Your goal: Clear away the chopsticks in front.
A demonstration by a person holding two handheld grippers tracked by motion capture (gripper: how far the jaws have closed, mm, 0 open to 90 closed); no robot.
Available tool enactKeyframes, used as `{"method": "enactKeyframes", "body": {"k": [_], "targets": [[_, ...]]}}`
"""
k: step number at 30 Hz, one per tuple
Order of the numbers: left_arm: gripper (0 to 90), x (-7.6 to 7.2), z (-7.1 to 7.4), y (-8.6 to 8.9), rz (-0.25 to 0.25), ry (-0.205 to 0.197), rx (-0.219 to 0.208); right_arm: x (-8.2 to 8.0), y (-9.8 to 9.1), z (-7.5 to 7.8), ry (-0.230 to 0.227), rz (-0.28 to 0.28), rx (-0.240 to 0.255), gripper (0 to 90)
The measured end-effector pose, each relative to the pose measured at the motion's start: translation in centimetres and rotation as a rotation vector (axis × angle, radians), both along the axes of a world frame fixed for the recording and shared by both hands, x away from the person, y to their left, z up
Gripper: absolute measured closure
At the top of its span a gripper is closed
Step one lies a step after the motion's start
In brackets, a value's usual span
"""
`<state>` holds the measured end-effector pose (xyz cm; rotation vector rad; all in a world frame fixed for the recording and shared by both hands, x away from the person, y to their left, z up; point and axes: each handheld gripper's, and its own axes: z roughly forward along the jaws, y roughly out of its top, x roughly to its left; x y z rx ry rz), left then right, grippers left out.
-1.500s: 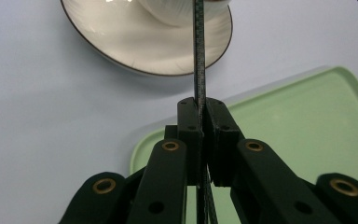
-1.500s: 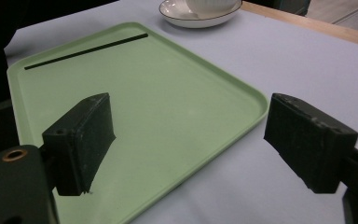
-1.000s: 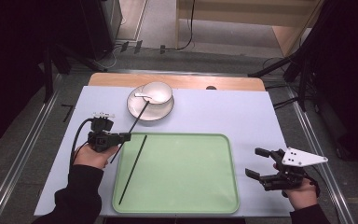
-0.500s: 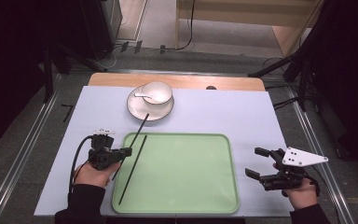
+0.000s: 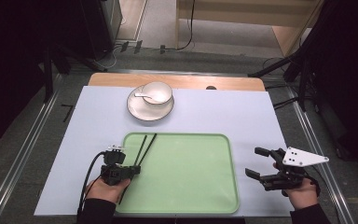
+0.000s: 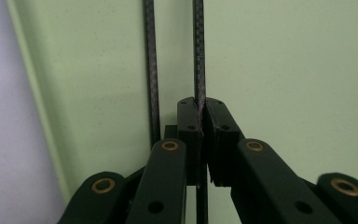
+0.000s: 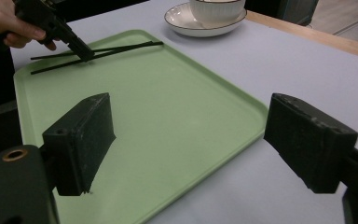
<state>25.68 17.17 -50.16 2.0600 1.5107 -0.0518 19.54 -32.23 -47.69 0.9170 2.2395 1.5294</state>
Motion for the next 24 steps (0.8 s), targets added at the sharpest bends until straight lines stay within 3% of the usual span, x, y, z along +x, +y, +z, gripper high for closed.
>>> {"method": "enactKeyframes", "body": {"k": [6,9,13,24], "targets": [[85.9,-0.1,-0.12,0.28,0.028,0.001,0.03,-0.03,-0.02,0.02,-0.001,0.0,0.001,16.2],[85.5,-0.11,0.13,0.57,0.029,-0.005,0.073,-0.03,-0.04,0.02,0.0,0.001,0.0,16.2],[85.1,-0.03,0.16,0.99,0.045,0.004,0.068,0.0,0.02,0.01,-0.001,0.006,0.001,16.1],[78.4,0.0,0.08,0.87,0.018,-0.008,0.045,0.0,0.1,0.0,0.003,0.009,-0.002,16.1]]}}
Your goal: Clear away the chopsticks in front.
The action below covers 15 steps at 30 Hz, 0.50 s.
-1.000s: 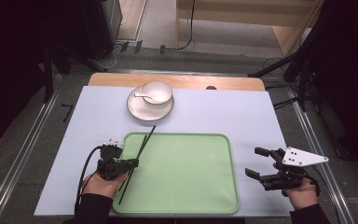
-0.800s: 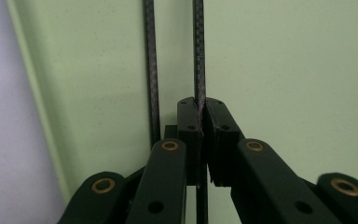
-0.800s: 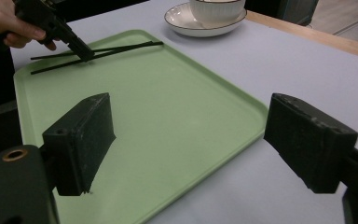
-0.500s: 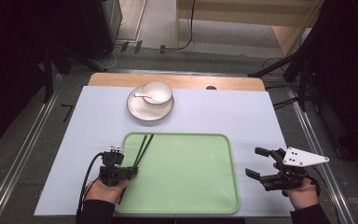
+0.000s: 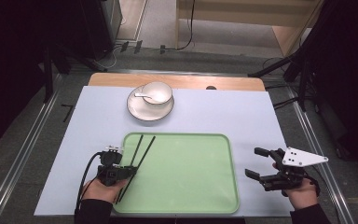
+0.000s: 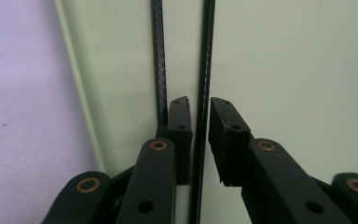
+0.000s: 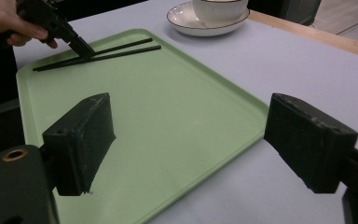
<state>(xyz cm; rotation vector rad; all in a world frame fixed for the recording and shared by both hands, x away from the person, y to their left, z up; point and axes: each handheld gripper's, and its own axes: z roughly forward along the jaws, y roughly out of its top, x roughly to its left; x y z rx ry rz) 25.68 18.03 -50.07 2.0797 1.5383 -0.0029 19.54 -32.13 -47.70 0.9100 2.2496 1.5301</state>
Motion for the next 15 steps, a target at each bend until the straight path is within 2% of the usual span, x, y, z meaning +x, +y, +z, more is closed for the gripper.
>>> {"method": "enactKeyframes", "body": {"k": [3,6,8,10,12,13,15], "targets": [[77.8,0.1,0.0,0.1,-0.007,0.003,-0.01,0.0,0.0,0.0,0.0,-0.001,0.0,16.2],[73.1,0.3,0.1,0.2,-0.014,0.01,-0.026,0.1,0.0,0.0,0.001,-0.001,-0.001,16.1],[67.0,0.3,0.5,0.3,-0.023,-0.012,-0.037,0.1,0.1,0.0,0.002,0.003,0.001,16.2],[58.6,0.4,1.0,0.4,-0.043,-0.031,-0.067,0.1,0.1,-0.1,0.004,0.007,-0.003,16.2],[55.5,0.6,1.4,0.5,-0.077,-0.038,-0.085,0.1,0.1,-0.1,0.007,0.007,-0.001,16.2],[48.7,0.8,1.5,0.6,-0.094,-0.042,-0.093,0.1,0.1,-0.2,0.01,0.01,-0.004,16.2],[46.3,1.1,1.6,0.8,-0.127,-0.057,-0.096,0.0,0.1,-0.2,0.014,0.012,-0.004,16.1]]}}
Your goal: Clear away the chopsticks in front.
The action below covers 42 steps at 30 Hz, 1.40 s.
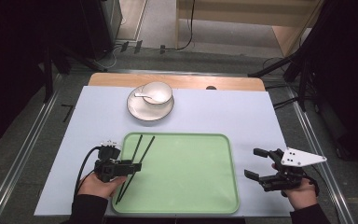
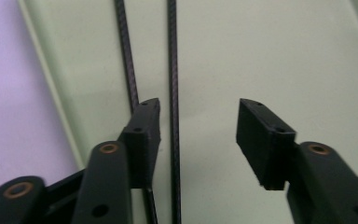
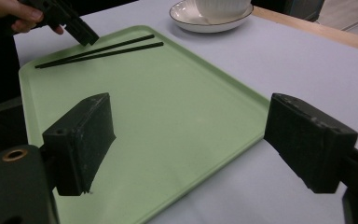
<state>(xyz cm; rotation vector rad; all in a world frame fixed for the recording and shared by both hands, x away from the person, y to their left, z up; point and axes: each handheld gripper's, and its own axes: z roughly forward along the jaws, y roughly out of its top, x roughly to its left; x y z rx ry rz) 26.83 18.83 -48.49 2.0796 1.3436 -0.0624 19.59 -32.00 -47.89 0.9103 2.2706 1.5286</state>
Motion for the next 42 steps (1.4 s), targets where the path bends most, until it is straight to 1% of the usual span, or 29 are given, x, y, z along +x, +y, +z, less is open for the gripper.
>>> {"method": "enactKeyframes", "body": {"k": [2,4,8,10,12,15,18,23,26,30,34,37,42], "targets": [[41.0,0.4,0.0,0.3,-0.03,-0.028,0.014,0.0,0.0,0.0,-0.002,0.004,0.006,16.1],[37.4,0.9,0.0,0.6,-0.055,-0.045,0.02,0.0,0.0,0.0,-0.002,0.003,0.014,16.2],[35.3,1.6,0.3,1.3,-0.087,-0.067,0.006,0.1,0.0,-0.1,0.005,0.002,0.009,16.1],[34.9,1.8,0.3,1.6,-0.106,-0.059,-0.01,0.1,0.0,-0.1,0.007,0.001,0.008,16.2],[34.7,1.9,0.3,1.8,-0.129,-0.069,0.002,0.0,0.0,-0.2,0.008,0.0,0.008,16.1],[34.3,1.9,0.5,2.3,-0.171,-0.095,0.037,0.0,-0.1,-0.2,0.008,-0.004,0.01,16.1],[33.9,1.8,0.8,3.1,-0.199,-0.128,0.039,0.0,-0.1,-0.2,0.014,-0.008,0.009,16.2],[32.8,1.6,1.0,4.7,-0.199,-0.16,0.026,-0.1,-0.2,-0.2,0.012,-0.01,0.01,16.1],[31.9,1.5,1.2,5.8,-0.178,-0.201,0.048,-0.1,-0.3,-0.2,0.014,-0.013,0.01,16.2],[31.4,1.3,1.4,7.4,-0.15,-0.228,0.043,-0.2,-0.3,-0.2,0.015,-0.012,0.01,16.1],[31.4,1.0,1.5,8.5,-0.144,-0.261,0.038,-0.2,-0.3,-0.2,0.015,-0.014,0.013,16.2],[31.4,1.0,1.6,9.2,-0.14,-0.277,0.032,-0.2,-0.3,-0.2,0.015,-0.014,0.013,16.1],[31.4,0.9,1.7,9.9,-0.126,-0.285,0.016,-0.2,-0.3,-0.2,0.015,-0.012,0.013,16.1]]}}
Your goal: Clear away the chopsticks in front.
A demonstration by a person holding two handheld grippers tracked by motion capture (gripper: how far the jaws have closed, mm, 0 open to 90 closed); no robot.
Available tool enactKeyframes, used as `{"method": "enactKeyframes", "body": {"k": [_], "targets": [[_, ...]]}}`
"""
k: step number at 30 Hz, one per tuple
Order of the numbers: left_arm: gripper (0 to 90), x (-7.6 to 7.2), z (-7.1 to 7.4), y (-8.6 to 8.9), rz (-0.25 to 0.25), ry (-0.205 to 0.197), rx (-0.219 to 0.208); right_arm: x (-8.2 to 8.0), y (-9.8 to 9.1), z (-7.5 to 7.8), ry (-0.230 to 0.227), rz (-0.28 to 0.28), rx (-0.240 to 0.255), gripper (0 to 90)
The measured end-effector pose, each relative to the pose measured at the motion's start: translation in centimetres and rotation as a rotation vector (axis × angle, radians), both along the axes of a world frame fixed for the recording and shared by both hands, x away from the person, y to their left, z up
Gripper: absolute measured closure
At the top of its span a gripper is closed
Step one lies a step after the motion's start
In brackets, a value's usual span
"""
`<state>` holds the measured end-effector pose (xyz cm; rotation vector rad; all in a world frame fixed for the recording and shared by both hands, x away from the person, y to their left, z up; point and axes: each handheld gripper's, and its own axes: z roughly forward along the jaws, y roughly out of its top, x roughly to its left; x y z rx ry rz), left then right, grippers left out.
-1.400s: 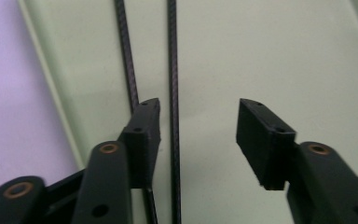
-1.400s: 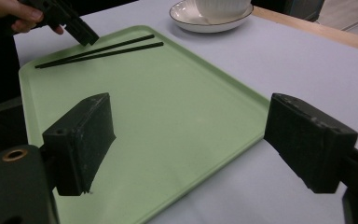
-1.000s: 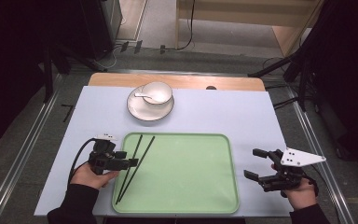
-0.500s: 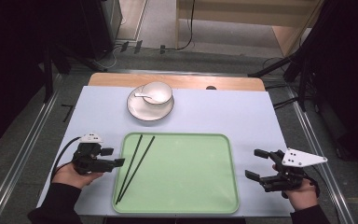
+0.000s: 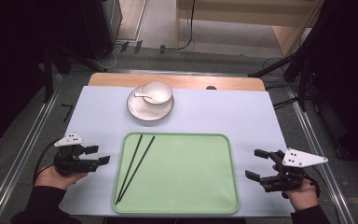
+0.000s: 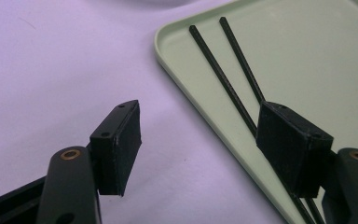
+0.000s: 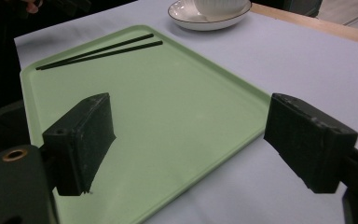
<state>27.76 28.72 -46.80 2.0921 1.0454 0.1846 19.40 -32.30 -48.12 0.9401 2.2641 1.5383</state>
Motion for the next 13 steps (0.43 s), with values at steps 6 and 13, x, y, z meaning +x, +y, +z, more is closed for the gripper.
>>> {"method": "enactKeyframes", "body": {"k": [6,13], "targets": [[31.4,-0.02,0.06,0.18,0.003,-0.001,-0.015,0.01,0.02,-0.01,0.001,0.001,-0.002,16.1],[31.1,0.04,-0.07,0.0,0.006,0.013,-0.009,0.0,0.04,-0.01,0.001,0.002,-0.002,16.1]]}}
